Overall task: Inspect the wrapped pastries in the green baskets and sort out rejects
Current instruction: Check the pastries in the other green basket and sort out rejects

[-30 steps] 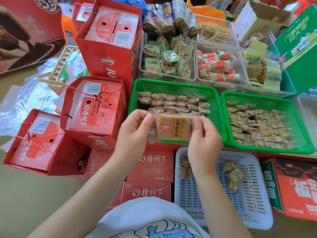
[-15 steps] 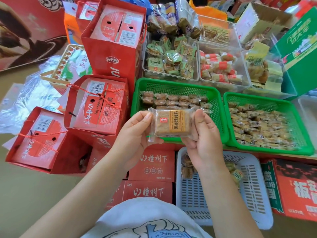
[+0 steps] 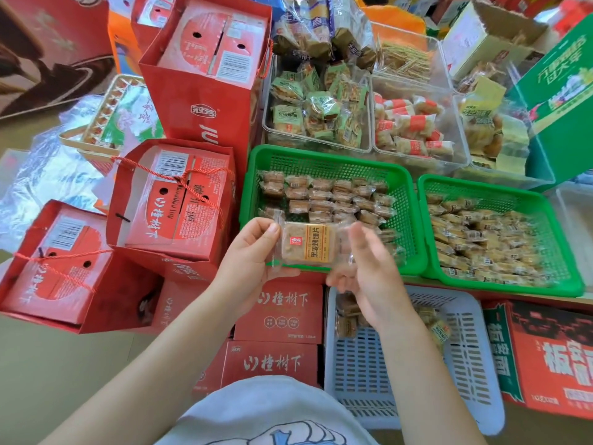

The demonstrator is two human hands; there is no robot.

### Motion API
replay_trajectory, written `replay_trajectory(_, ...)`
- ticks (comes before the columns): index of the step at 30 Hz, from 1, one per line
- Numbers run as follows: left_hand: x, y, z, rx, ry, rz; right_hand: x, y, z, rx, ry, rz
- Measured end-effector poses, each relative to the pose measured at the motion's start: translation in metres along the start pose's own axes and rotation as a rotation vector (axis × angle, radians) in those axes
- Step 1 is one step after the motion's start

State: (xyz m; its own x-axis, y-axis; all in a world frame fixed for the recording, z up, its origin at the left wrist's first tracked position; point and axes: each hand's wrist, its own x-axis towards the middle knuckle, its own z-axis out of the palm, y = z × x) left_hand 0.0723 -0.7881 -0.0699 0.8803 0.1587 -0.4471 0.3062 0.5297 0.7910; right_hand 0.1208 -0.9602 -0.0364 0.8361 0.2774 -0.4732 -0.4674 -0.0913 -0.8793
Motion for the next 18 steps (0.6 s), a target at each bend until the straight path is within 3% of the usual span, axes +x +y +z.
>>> replay_trajectory(3, 0.024, -0.017, -0.006, 0.169, 0.051, 0.039, 0.016, 0.011, -0.003, -0.125, -0.048, 0.054)
replay_trajectory(7, 0.062, -0.052, -0.038, 1.167, 0.155, 0.238, 0.072, 0.029, -0.009, -0.405, 0.198, -0.011)
replay_trajectory(11, 0.076, -0.085, -0.064, 1.660, 0.045, 0.071, 0.133, 0.024, 0.007, -0.575, 0.197, -0.107)
replay_trajectory(14, 0.077, -0.092, -0.068, 1.756, 0.021, 0.089, 0.165, 0.026, 0.026, -0.613, 0.114, -0.095)
replay_trajectory(18, 0.107, -0.080, -0.052, 1.697, 0.021, 0.114, 0.186, 0.041, 0.033, -0.525, 0.184, -0.075)
